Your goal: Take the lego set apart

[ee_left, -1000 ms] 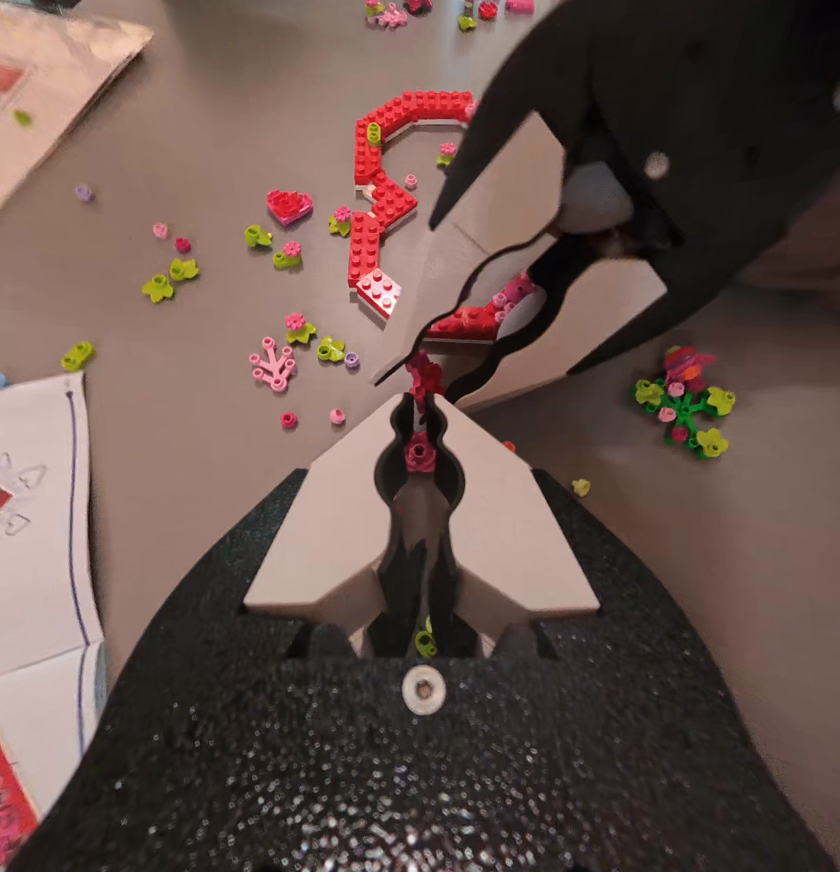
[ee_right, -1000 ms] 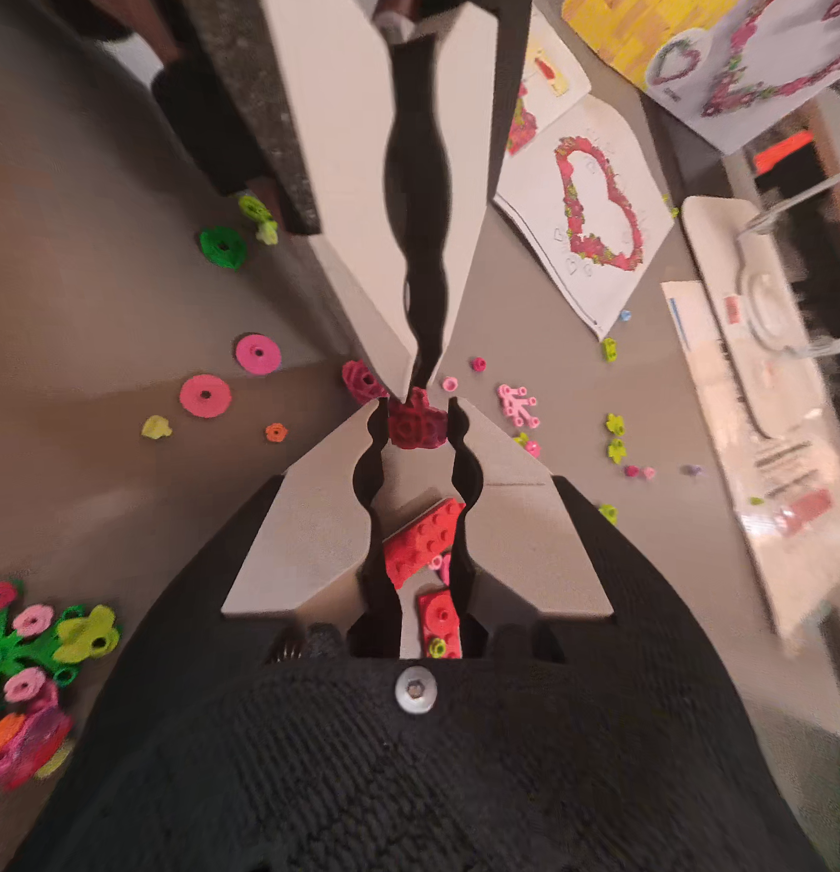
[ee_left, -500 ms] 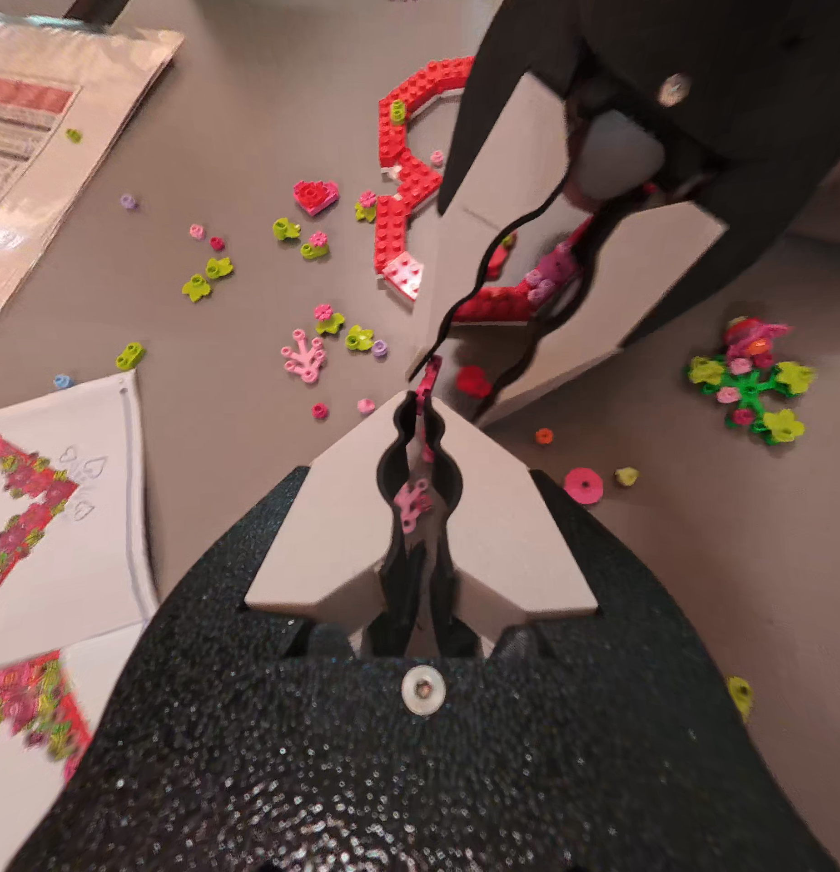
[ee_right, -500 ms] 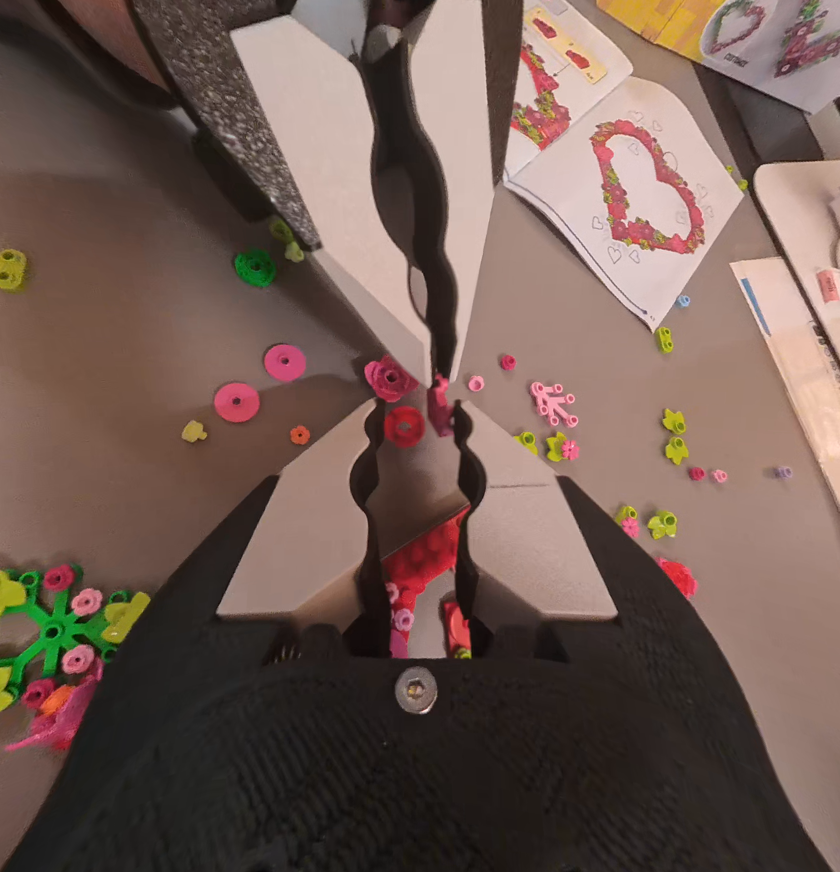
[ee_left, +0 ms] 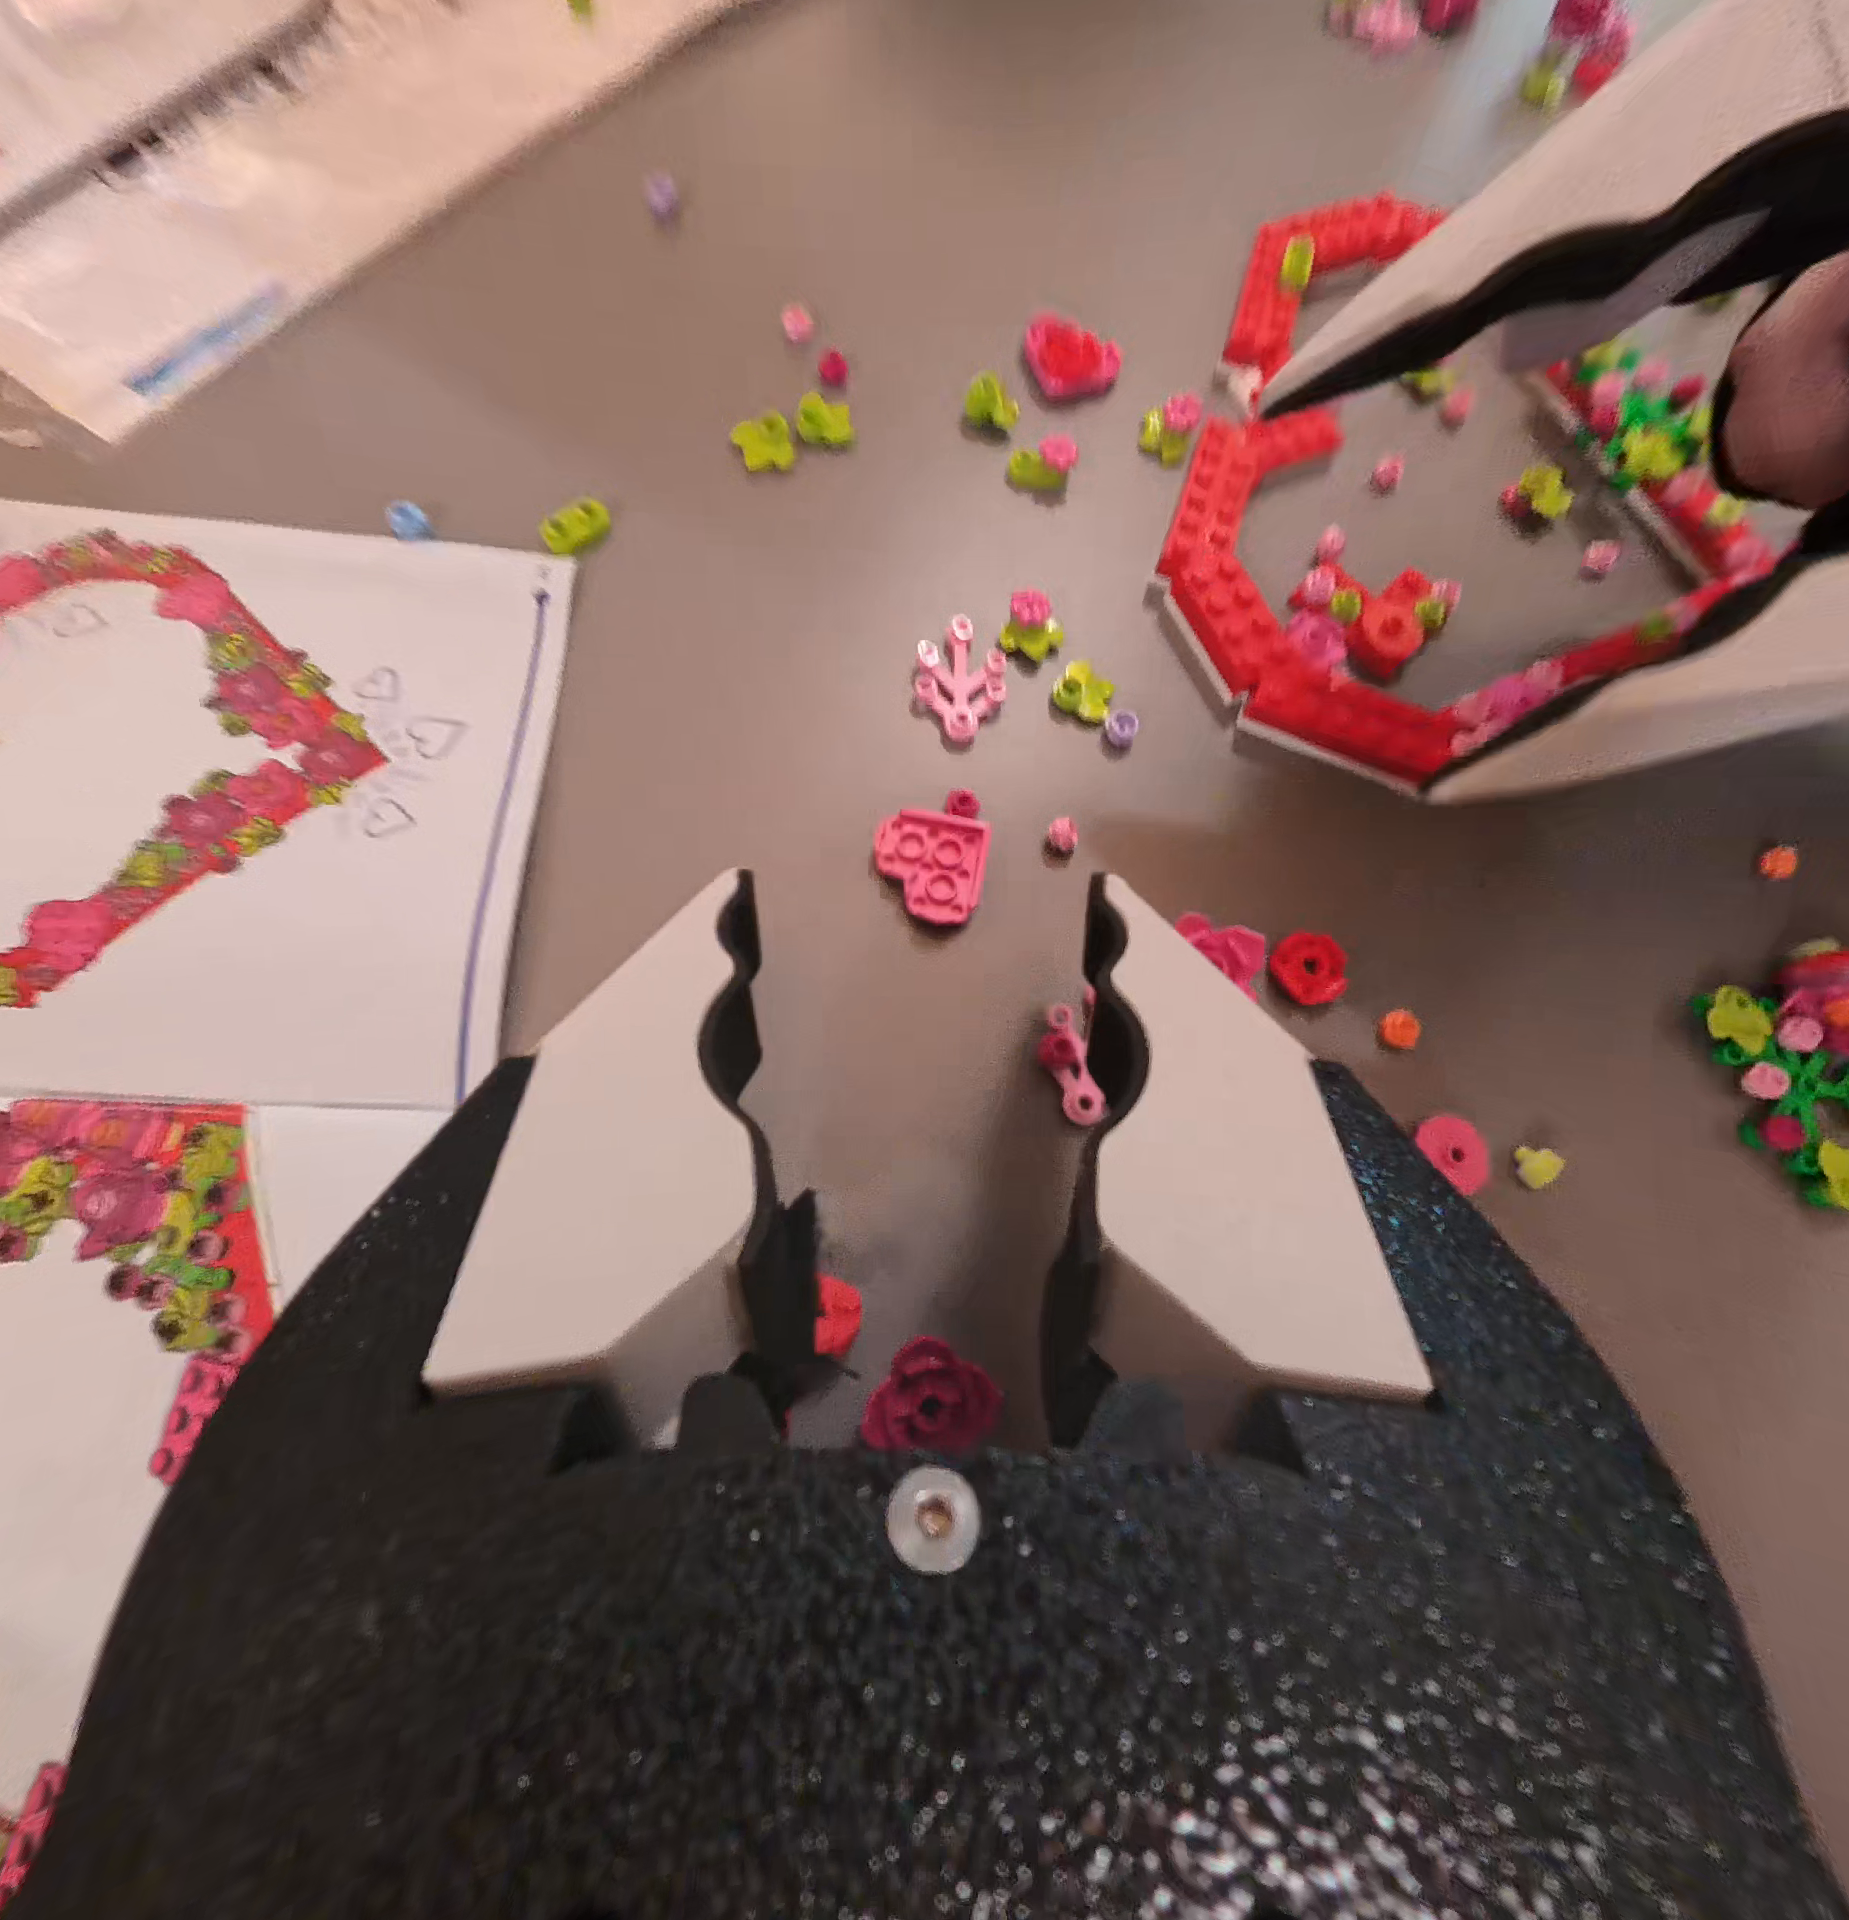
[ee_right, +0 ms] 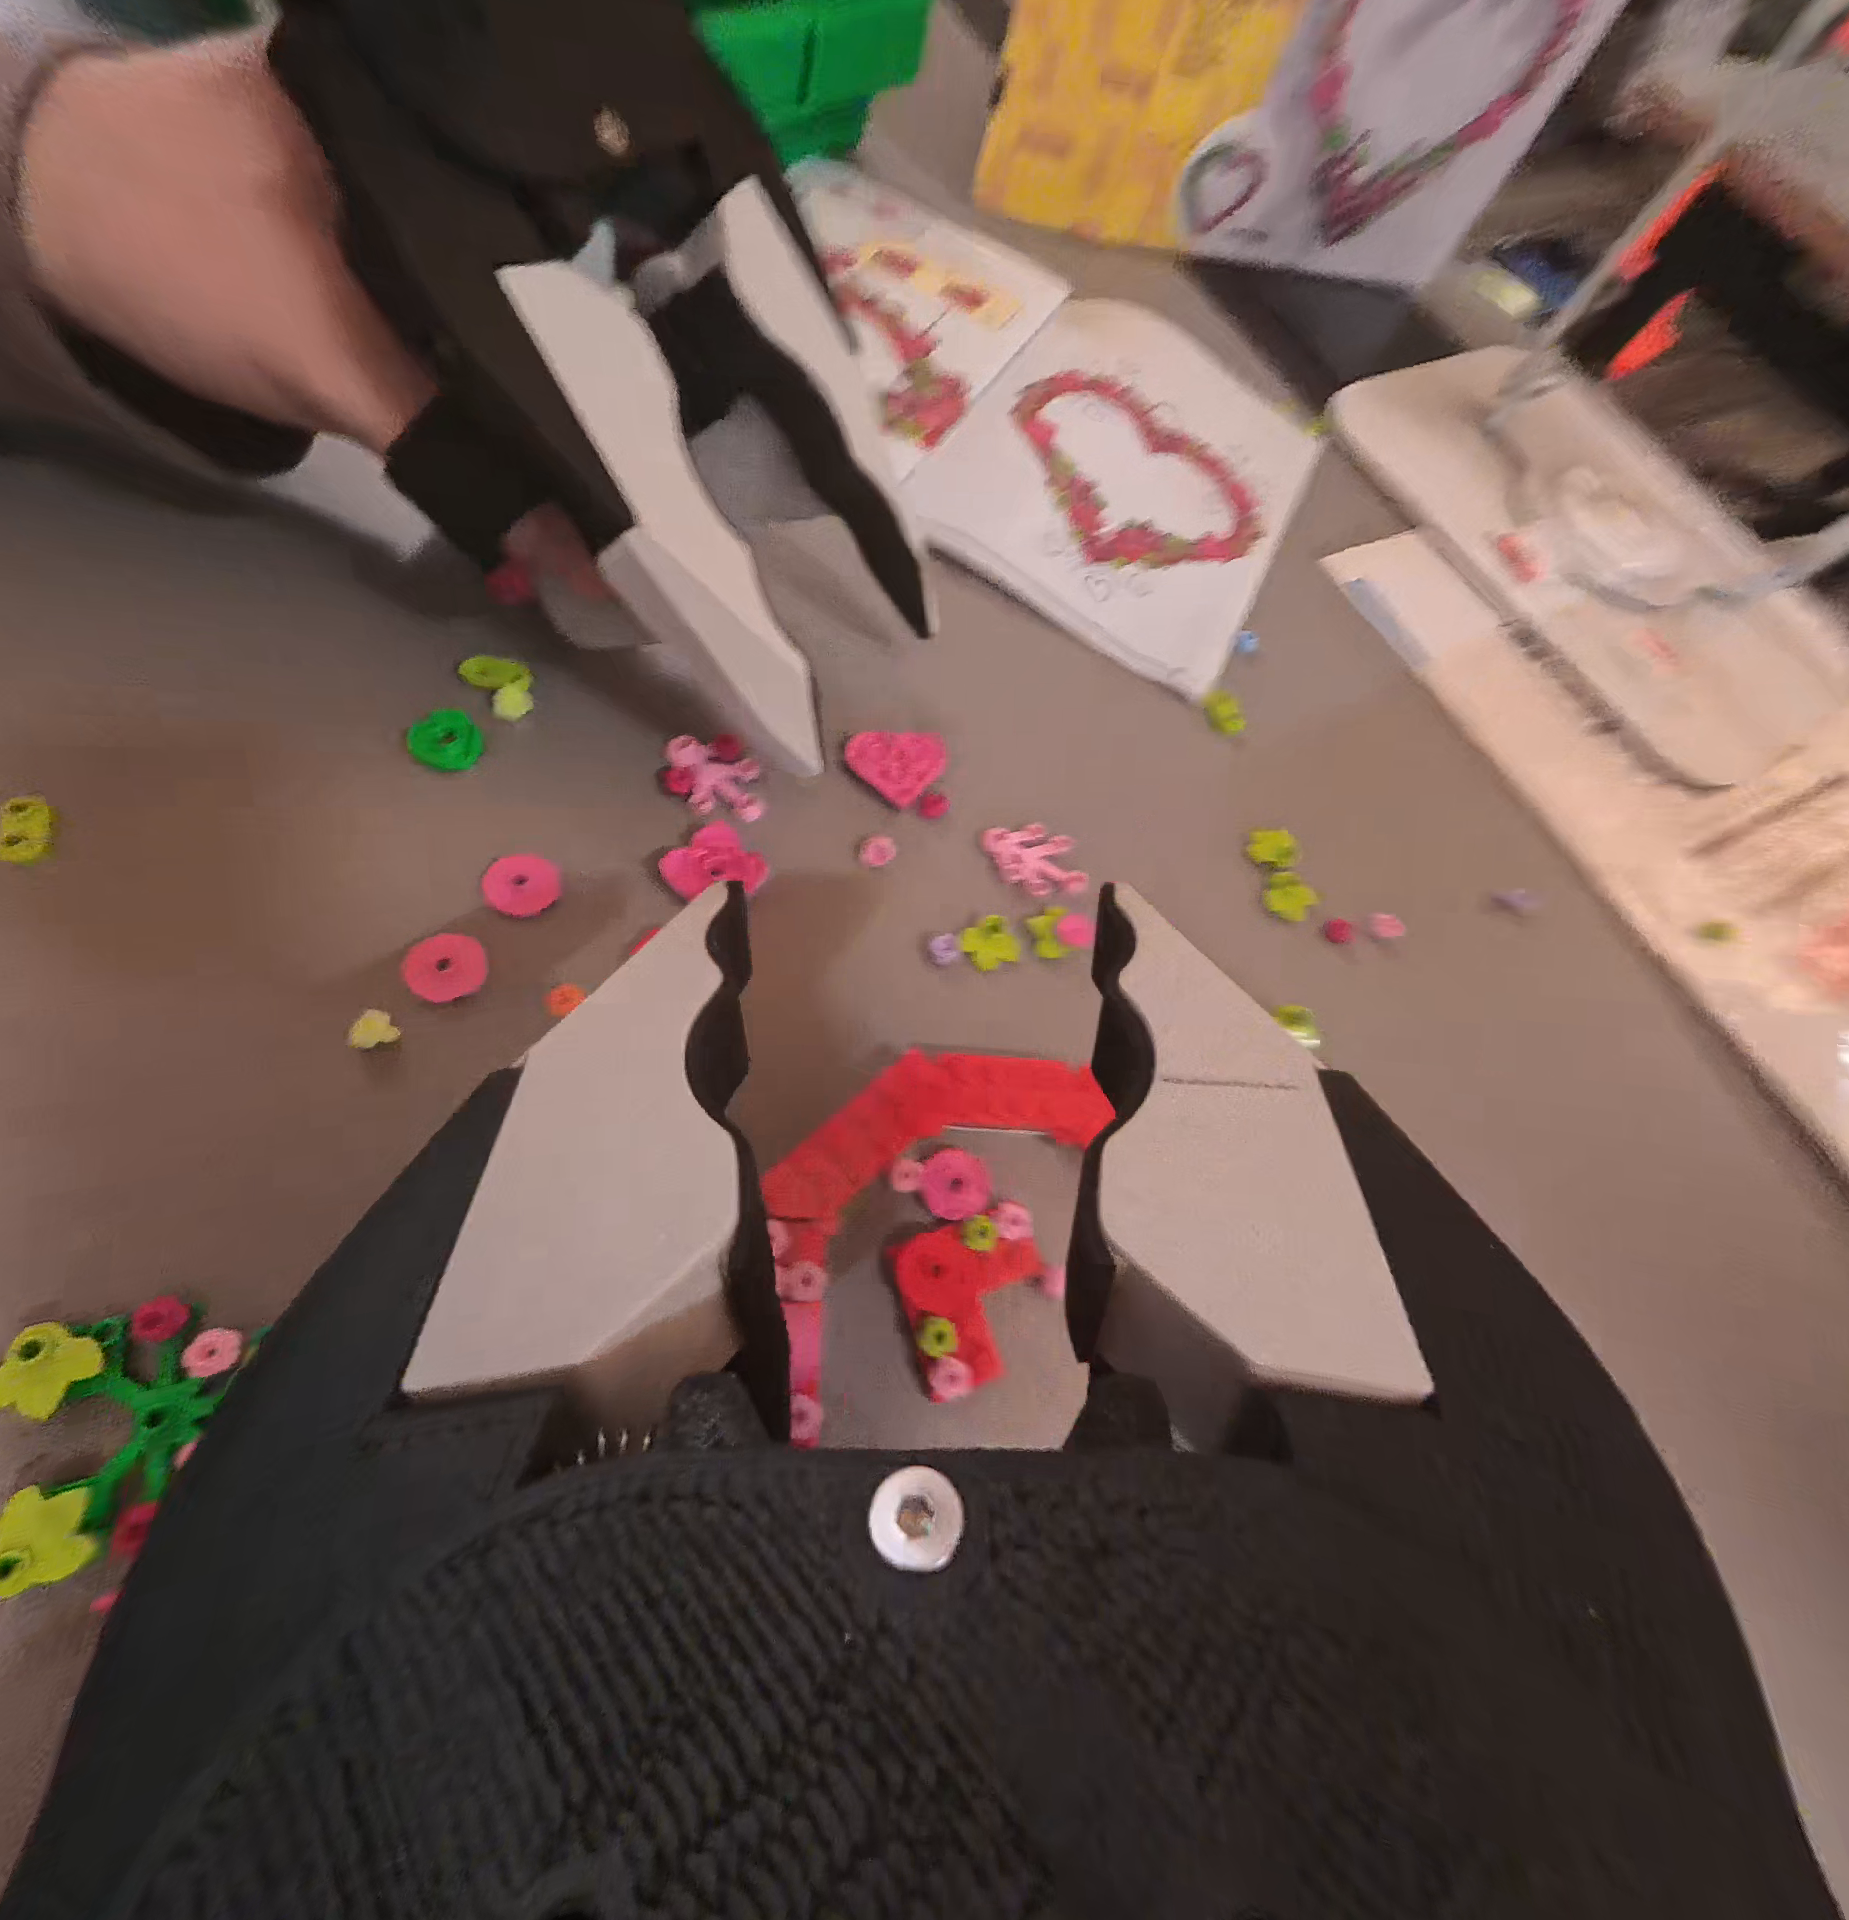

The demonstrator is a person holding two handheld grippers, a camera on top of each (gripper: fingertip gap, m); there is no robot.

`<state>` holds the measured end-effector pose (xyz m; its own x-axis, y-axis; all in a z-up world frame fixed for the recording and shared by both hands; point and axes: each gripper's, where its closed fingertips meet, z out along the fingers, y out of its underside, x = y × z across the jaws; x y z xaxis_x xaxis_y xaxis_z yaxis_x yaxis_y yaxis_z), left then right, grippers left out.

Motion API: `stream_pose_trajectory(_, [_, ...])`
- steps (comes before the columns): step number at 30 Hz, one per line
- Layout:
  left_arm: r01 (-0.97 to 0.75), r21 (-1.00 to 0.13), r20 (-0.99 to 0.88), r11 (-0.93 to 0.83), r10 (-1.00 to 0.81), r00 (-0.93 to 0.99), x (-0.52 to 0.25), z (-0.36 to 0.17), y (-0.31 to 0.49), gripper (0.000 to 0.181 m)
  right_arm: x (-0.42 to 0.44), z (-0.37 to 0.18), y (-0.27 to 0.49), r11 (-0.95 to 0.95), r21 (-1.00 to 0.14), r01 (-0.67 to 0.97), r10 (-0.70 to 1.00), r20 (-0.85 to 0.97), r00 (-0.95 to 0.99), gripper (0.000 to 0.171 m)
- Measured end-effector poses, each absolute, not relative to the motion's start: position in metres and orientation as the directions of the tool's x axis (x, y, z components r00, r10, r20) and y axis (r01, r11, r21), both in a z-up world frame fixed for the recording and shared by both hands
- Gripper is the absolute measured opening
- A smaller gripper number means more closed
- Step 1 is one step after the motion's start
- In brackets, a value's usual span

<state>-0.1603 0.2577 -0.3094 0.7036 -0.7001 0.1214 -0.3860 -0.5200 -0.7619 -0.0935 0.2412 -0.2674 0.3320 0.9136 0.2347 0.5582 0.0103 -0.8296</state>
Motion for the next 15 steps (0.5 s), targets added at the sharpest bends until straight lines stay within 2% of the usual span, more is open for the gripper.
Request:
stream_pose_trajectory(2, [-0.31, -0.841, 0.111, -0.443, -0.703, 0.703, -0.161, -0.29, 0.263, 0.06, -0.073, -0.236, 0.259, 0.098, -0.859, 0.503, 0.826, 0.352, 0.44, 0.064])
stream_pose_trajectory(5, [-0.117, -0.972, 0.056, -0.203, -0.687, 0.725, -0.169, -0.24, 0.269, 0.061, -0.02, -0.179, 0.28, 0.258, -0.871, 0.418, 0.596, 0.484, 0.641, 0.057])
stream_pose_trajectory(8, [0.085, -0.996, 0.038, 0.04, -0.656, 0.754, -0.182, -0.199, 0.258, 0.066, 0.047, -0.141, 0.288, 0.38, -0.854, 0.355, 0.368, 0.492, 0.789, 0.045])
stream_pose_trajectory(11, [0.117, -0.978, -0.022, 0.174, -0.642, 0.766, -0.187, -0.191, 0.245, 0.074, 0.111, -0.134, 0.296, 0.411, -0.849, 0.332, 0.223, 0.447, 0.866, 0.039])
stream_pose_trajectory(15, [0.034, -0.962, -0.13, 0.273, -0.562, 0.817, -0.194, -0.187, 0.245, 0.077, 0.166, -0.14, 0.306, 0.397, -0.853, 0.339, 0.137, 0.42, 0.897, 0.035])
